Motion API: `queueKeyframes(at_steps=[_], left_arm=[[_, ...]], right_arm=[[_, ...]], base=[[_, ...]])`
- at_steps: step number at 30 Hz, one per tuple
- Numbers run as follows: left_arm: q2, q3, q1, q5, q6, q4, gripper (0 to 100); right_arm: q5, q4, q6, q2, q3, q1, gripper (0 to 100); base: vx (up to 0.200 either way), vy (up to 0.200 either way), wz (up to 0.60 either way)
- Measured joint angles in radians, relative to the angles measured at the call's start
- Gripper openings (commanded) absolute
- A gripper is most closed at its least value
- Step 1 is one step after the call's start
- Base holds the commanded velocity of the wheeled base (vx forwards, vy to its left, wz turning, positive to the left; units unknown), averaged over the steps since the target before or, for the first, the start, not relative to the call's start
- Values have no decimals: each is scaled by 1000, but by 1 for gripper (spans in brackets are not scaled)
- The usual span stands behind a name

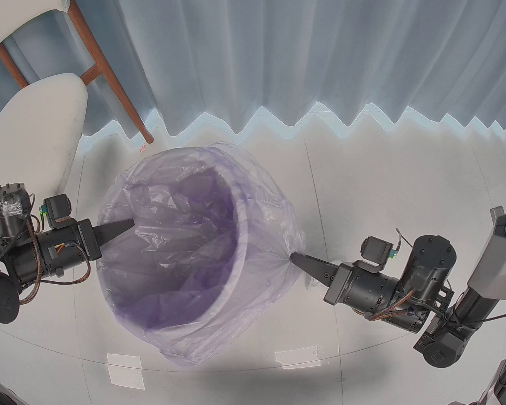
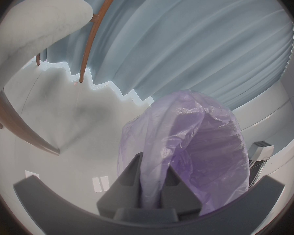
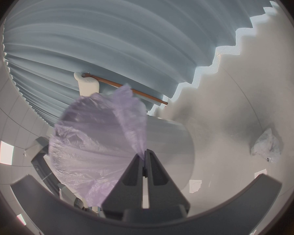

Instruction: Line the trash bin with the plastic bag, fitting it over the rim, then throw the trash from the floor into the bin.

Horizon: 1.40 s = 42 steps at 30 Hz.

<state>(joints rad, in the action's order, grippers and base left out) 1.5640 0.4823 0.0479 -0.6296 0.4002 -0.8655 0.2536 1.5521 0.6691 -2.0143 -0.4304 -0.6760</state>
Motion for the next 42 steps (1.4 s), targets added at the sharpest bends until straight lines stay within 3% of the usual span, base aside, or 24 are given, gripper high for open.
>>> queueKeyframes(at_steps=[13, 14, 22, 28, 32, 38, 42], left_arm=[[-46, -30, 16, -2, 5, 1, 0], [-47, -35, 20, 0, 5, 0, 0], [-63, -65, 31, 8, -1, -1, 0], [-73, -79, 31, 8, -4, -1, 0], [-72, -83, 30, 18, -3, -1, 0], [-41, -75, 39, 89, -4, -5, 0], [21, -49, 63, 191, -6, -34, 0]], right_arm=[[0, 1, -8, -31, -11, 21, 0], [0, 0, -8, -31, -13, 21, 100], [5, 0, 16, 5, 9, 22, 100], [45, 0, 34, 71, 40, 29, 100], [71, -95, 36, 122, 43, 76, 100], [89, -297, 24, 197, -20, 182, 100], [93, -367, -48, 240, -55, 245, 100]], base=[[0, 0, 0], [0, 0, 0], [0, 0, 0], [0, 0, 0], [0, 0, 0], [0, 0, 0], [0, 0, 0]])
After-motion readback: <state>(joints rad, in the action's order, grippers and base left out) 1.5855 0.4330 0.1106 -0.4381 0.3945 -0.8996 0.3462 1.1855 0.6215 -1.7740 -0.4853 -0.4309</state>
